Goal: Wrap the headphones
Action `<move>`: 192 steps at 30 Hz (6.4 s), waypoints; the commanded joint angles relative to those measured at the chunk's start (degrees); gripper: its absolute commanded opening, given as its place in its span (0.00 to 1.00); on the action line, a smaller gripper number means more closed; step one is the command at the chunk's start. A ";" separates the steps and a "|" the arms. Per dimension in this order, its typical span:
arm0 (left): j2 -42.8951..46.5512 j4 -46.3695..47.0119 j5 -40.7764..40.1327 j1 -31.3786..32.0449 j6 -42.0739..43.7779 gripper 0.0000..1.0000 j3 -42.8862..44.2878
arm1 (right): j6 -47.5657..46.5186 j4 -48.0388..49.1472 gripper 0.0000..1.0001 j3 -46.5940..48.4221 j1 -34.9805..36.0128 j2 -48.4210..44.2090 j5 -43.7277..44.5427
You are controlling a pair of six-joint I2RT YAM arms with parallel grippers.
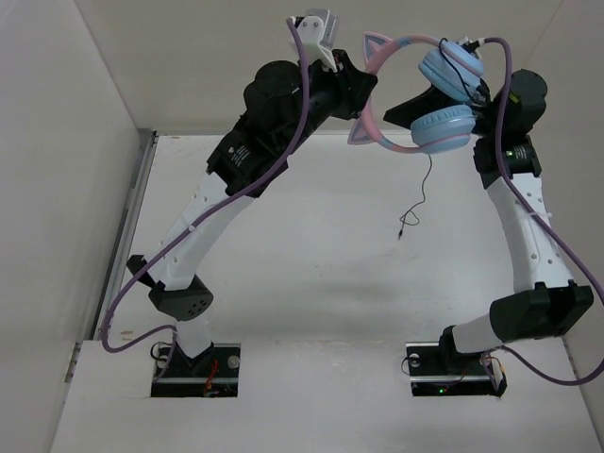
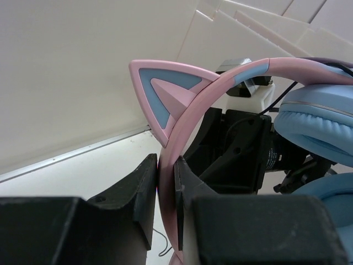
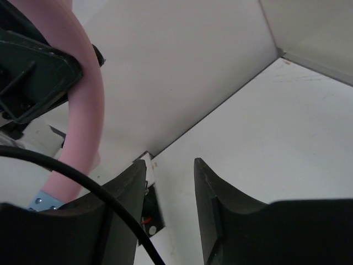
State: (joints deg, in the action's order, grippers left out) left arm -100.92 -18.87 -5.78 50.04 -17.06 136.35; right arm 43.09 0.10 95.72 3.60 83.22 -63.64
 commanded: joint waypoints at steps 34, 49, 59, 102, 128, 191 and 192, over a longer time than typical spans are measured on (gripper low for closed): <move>-1.73 12.98 -7.66 -6.14 4.58 0.00 10.86 | 20.98 25.83 0.63 -26.01 4.26 -10.09 -5.36; -2.61 14.57 -12.41 -7.11 7.30 0.01 10.60 | 17.12 25.83 0.56 -38.85 7.87 -15.54 -4.48; -3.75 15.44 -16.36 -8.08 8.62 0.01 10.33 | 8.86 18.54 0.45 -40.00 8.05 -16.16 -1.49; -7.97 22.30 -23.13 -14.23 15.65 0.01 6.47 | -35.88 -26.81 0.41 -28.40 20.00 -14.49 16.35; -10.34 22.74 -25.16 -19.94 16.80 0.01 6.64 | -53.36 -38.32 0.16 -22.43 27.11 -11.42 23.91; 20.06 19.49 -3.19 1.24 21.46 0.00 -47.94 | -97.60 -21.09 0.03 -6.60 16.49 -10.01 73.41; 20.24 19.31 -2.75 1.33 21.02 0.00 -47.41 | -95.67 -22.50 0.03 -6.34 15.79 -10.01 72.00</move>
State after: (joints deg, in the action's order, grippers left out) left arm -85.60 -3.49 -11.92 50.61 7.49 83.88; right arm -61.41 -18.94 88.12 20.69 75.05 13.74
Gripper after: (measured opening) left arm 0.127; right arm 0.034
